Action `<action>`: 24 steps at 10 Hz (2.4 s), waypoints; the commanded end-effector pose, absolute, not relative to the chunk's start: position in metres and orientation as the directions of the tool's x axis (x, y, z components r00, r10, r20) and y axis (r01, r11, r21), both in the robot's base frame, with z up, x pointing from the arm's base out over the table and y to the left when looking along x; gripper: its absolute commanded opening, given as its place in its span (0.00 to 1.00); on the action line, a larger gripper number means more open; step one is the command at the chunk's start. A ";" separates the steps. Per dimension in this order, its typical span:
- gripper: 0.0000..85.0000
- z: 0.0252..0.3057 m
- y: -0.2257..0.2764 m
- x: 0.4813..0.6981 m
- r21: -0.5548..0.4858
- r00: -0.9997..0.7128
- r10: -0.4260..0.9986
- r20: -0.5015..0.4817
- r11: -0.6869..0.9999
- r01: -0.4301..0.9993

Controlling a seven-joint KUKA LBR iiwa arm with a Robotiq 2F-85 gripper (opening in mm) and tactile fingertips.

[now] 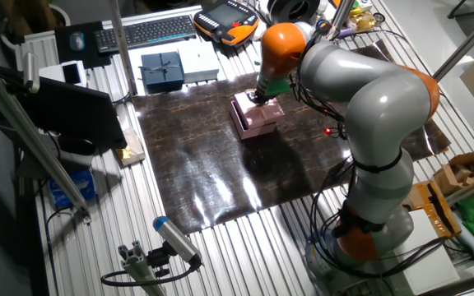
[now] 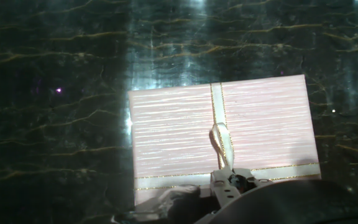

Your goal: Cover the box

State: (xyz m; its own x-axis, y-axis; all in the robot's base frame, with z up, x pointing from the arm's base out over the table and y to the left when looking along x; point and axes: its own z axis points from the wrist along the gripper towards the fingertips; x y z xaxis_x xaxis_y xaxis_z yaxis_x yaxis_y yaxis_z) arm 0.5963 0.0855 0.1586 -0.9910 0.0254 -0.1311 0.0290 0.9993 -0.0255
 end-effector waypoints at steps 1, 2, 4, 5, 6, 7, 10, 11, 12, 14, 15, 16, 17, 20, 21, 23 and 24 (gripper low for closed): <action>0.01 0.157 0.087 0.596 -0.023 -0.991 0.030 -0.131 0.999 0.033; 0.01 0.157 0.089 0.596 -0.021 -0.991 0.034 -0.133 0.999 0.037; 0.01 0.155 0.092 0.597 -0.019 -0.990 0.045 -0.133 0.999 0.048; 0.01 0.154 0.093 0.596 -0.020 -0.990 0.051 -0.133 0.998 0.054; 0.01 0.153 0.093 0.596 -0.019 -0.989 0.060 -0.133 0.998 0.063; 0.01 0.153 0.093 0.596 -0.015 -0.989 0.067 -0.132 0.997 0.069; 0.01 0.149 0.095 0.597 -0.014 -0.989 0.065 -0.133 0.998 0.068; 0.01 0.149 0.095 0.597 -0.013 -0.989 0.061 -0.135 0.998 0.063; 0.01 0.147 0.095 0.598 -0.010 -0.989 0.060 -0.134 0.998 0.062; 0.01 0.145 0.094 0.599 -0.008 -0.989 0.059 -0.134 0.998 0.060; 0.01 0.144 0.094 0.599 -0.009 -0.989 0.057 -0.134 0.998 0.059; 0.01 0.142 0.094 0.599 -0.005 -0.989 0.057 -0.136 0.998 0.059; 0.01 0.142 0.094 0.599 -0.004 -0.989 0.056 -0.135 0.998 0.057; 0.01 0.140 0.094 0.597 -0.004 -0.989 0.058 -0.135 0.998 0.059; 0.01 0.140 0.095 0.597 -0.005 -0.989 0.057 -0.137 0.998 0.059; 0.01 0.139 0.095 0.597 -0.007 -0.989 0.057 -0.139 0.998 0.059; 0.01 0.137 0.096 0.596 -0.006 -0.988 0.059 -0.140 0.998 0.060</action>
State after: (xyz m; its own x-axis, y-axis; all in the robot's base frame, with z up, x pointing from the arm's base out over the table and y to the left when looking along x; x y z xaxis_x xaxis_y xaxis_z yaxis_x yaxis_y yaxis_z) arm 0.5964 0.0964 0.1373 -0.9884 0.0585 -0.1401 0.0599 0.9982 -0.0065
